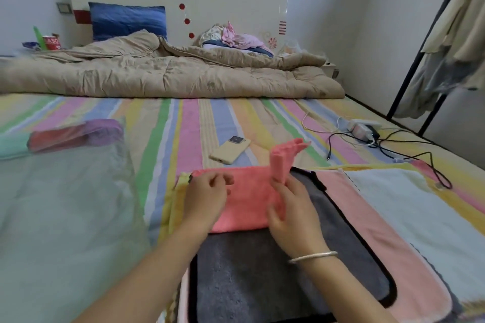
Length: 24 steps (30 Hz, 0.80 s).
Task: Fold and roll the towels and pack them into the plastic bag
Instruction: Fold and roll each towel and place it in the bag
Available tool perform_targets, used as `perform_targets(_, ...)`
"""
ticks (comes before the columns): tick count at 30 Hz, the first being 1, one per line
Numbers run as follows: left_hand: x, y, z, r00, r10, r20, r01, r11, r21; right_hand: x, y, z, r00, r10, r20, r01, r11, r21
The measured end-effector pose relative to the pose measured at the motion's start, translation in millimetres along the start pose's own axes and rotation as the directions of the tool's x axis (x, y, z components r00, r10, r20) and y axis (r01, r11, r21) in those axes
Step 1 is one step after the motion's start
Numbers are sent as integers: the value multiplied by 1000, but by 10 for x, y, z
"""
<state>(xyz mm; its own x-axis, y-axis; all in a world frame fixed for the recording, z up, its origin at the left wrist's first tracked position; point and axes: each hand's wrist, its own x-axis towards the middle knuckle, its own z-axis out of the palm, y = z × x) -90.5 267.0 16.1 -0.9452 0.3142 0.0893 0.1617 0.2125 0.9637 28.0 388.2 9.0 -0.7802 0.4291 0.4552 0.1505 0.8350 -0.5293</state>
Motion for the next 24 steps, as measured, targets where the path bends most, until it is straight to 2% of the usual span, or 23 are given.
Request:
perform_targets(1, 40, 35, -82, 968, -239, 78, 250, 952, -180, -23, -46, 63, 987, -138, 85, 145, 986, -86)
perform_targets(2, 68, 50, -167, 901, -397, 173, 432, 856, -284, -55, -96, 119, 957, -223, 187, 251, 957, -142)
perform_targets(3, 94, 30, -246, 847, -475, 241, 531, 786, -317, -98, -143, 173, 921, -281, 268, 335, 924, -184)
perform_targets(5, 137, -29, -355, 815, -512, 270, 577, 761, -299, -184, -203, 266, 867, -340, 365, 437, 870, -228)
perform_targets(9, 189, -160, -373, 863, -457, 216, 495, 850, -181, -209, -206, 322, 848, -372, 377, 480, 840, -251)
perform_targets(13, 221, -268, -335, 953, -293, 74, 296, 955, -31, -205, -205, 299, 823, -408, 395, 524, 813, -253)
perform_targets(17, 200, -272, -385, 977, -207, 43, 205, 978, 43, -219, -184, 286, 798, -448, 403, 550, 815, -182)
perform_targets(19, 183, -290, -415, 982, -189, 18, 187, 980, 65, -201, -170, 257, 827, -444, 345, 480, 877, -22)
perform_targets(21, 161, -299, -434, 984, -178, 7, 177, 981, 76, -154, -161, 213, 906, -366, 213, 353, 931, 96)
perform_targets(23, 158, -292, -434, 987, -161, 7, 159, 982, 104, -76, -136, 173, 984, -159, 77, 146, 978, 151)
perform_targets(24, 163, -285, -431, 989, -151, 5, 149, 981, 123, -26, -122, 153, 999, -19, 51, 10, 987, 159)
